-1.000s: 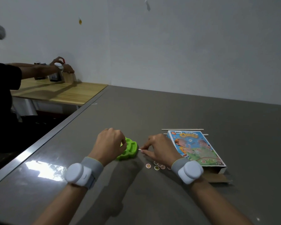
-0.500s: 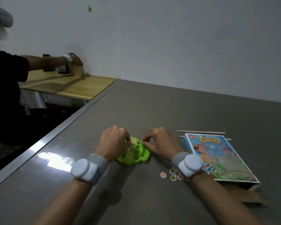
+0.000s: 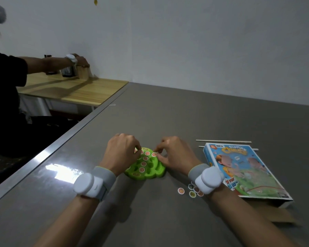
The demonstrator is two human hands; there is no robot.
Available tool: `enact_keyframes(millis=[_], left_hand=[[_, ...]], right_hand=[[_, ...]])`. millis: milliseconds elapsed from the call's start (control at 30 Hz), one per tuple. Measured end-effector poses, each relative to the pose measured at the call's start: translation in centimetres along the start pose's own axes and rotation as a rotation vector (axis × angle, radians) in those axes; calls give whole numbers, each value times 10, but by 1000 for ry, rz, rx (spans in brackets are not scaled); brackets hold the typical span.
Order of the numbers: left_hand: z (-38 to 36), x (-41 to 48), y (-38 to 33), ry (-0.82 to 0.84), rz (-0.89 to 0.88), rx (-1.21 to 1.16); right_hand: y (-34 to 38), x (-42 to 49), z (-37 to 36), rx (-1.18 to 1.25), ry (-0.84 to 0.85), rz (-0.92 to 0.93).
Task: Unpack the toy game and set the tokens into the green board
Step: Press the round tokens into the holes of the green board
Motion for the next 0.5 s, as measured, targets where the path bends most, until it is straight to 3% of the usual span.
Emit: enact_keyframes(millis=[500], left_hand=[[19, -19, -28, -11, -34, -89]], right_hand=[[-9, -32, 31, -62, 2, -35]])
Point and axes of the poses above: each hand's wrist, its own x-axis towards the middle knuckle, its own z-axis out of the back of the hand, y = z × x, the point moved 7 cm from there along x, towards the middle knuckle, and after that the axes turned 11 degrees about -y, right-handed, at the moved point
